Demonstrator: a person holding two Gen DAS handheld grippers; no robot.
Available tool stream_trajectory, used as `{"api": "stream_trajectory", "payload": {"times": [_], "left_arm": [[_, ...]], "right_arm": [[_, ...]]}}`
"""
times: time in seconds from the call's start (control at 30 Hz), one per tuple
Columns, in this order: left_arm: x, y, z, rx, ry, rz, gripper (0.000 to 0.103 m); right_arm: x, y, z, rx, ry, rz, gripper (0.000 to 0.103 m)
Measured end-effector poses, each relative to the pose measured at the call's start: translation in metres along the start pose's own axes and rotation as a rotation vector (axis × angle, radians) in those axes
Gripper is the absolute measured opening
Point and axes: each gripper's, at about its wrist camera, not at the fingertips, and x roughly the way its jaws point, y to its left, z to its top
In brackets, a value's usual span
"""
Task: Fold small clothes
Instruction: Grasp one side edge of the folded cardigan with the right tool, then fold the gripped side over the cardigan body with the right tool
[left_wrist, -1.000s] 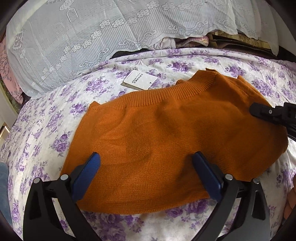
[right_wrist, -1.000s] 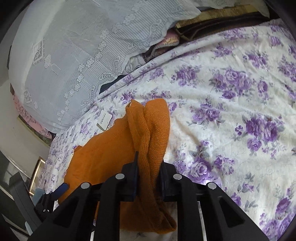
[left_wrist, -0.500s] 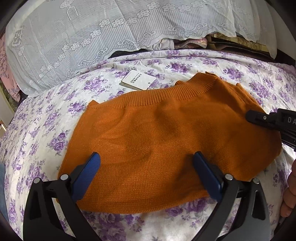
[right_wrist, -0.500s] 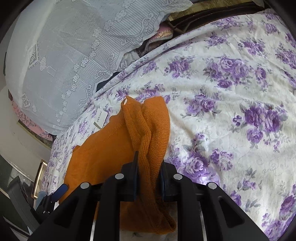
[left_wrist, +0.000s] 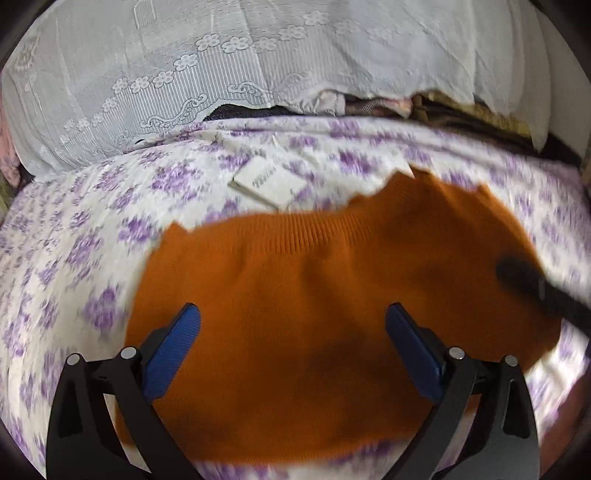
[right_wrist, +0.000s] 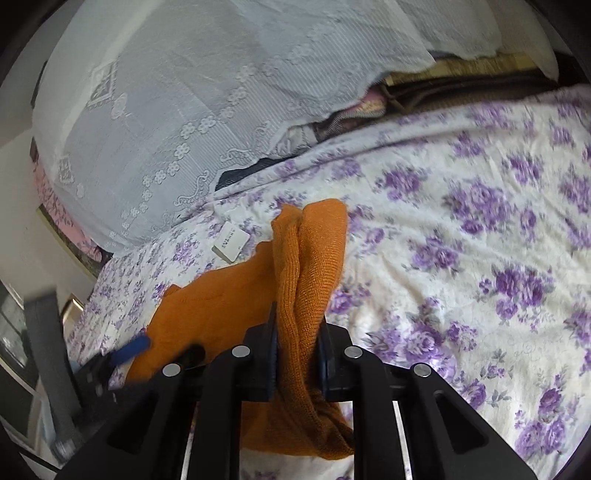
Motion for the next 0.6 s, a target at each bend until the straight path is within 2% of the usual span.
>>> {"api": "stream_trajectory", "payload": {"times": [0.13, 0.2, 0.33, 0.4, 0.5, 0.6], "left_arm": [[0.014, 0.012, 0.03, -0.051, 0.056, -0.061, 0.098], [0.021, 0.006, 0.037, -0.023, 0.085, -0.094, 0.098], [0.034, -0.007, 0.042, 0.068, 0.099, -0.064, 0.098], [0.041, -0.002, 0.044, 0.052, 0.116, -0.066, 0.098], [0.049, 0.01, 0.045, 0.023, 0.13, -0.017, 0.098], [0.049, 0.018, 0.043, 0.022, 0.131, -0.002, 0.097]], "right_arm": [[-0.006, 0.025, -0.002, -0.095, -0.012, -0.022, 0.017], [-0.008, 0.033, -0.003, -0.119, -0.011, -0.015, 0.017], [-0.009, 0.049, -0.006, -0.156, -0.004, -0.01, 0.015], [-0.009, 0.055, -0.007, -0.172, -0.007, -0.019, 0.015], [-0.009, 0.066, -0.008, -0.185, 0.002, -0.01, 0.015], [-0.006, 0.082, -0.011, -0.221, 0.014, -0.005, 0.015]]}}
